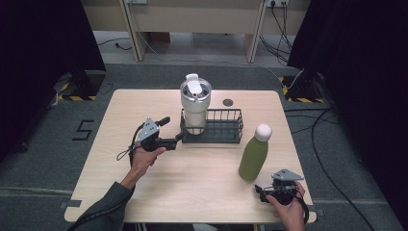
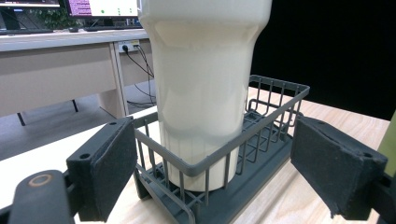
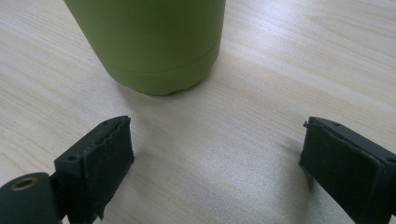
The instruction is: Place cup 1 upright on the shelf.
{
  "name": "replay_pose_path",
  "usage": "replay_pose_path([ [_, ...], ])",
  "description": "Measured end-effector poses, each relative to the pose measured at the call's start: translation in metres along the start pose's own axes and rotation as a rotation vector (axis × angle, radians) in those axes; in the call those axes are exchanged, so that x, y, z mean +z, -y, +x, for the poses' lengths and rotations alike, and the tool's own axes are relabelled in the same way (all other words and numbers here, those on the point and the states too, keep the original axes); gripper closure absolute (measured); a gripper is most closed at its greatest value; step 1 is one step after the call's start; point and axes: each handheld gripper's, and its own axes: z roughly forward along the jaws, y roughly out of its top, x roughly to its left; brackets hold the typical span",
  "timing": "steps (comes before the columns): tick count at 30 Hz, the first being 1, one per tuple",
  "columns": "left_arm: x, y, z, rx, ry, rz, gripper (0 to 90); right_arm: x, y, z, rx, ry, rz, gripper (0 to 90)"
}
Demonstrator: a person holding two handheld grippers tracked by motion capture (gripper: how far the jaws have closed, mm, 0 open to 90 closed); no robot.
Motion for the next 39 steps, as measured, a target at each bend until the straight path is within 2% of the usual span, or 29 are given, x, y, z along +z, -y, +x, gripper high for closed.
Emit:
replay_pose_path([
  [6,-0.007,0.0,-0.002,0.003,0.008,-0.007,14.5,0.0,0.0,0.0,0.002,0.0,-0.001,9.3],
  [20,-0.028,0.007,-0.005,0.008,0.012,0.012,14.5,0.001,0.0,0.0,0.002,-0.001,-0.002,9.2],
  [39,-0.057,0.028,-0.008,0.01,0.012,0.076,14.5,0.001,0.0,0.0,0.003,-0.001,-0.002,9.2],
])
